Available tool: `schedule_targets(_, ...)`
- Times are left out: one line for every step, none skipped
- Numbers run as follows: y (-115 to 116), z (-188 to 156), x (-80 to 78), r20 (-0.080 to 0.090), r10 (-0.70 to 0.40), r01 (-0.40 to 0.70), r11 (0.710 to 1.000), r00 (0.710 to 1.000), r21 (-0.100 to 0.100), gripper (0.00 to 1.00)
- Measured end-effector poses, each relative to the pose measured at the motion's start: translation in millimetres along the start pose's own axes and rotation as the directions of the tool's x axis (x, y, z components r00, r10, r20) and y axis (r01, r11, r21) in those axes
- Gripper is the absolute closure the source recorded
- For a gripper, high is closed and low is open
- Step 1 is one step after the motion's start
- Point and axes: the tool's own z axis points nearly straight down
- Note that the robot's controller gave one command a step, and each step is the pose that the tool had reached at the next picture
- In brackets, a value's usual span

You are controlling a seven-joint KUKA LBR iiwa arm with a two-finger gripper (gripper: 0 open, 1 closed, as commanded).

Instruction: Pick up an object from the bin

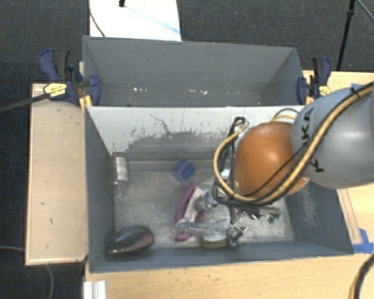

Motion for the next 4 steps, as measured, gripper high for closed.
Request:
schedule_targets(3.7,4.2,-11.1,0.018,-0.05,0.05,0.999,0.999,0.015,0.0)
schedule_targets(-9.8,-5.6,3.2,0.001,-0.242,0.242,0.97,0.97,-0.008,0.0)
schedule_targets(-9.7,-7.6,0.9,0.006,-0.24,0.24,0.971,0.971,-0.005,1.0)
schedule_targets(-23.2,-131.6,0.2,-0.003,-0.27,0.27,0.963,0.963,-0.01,1.0)
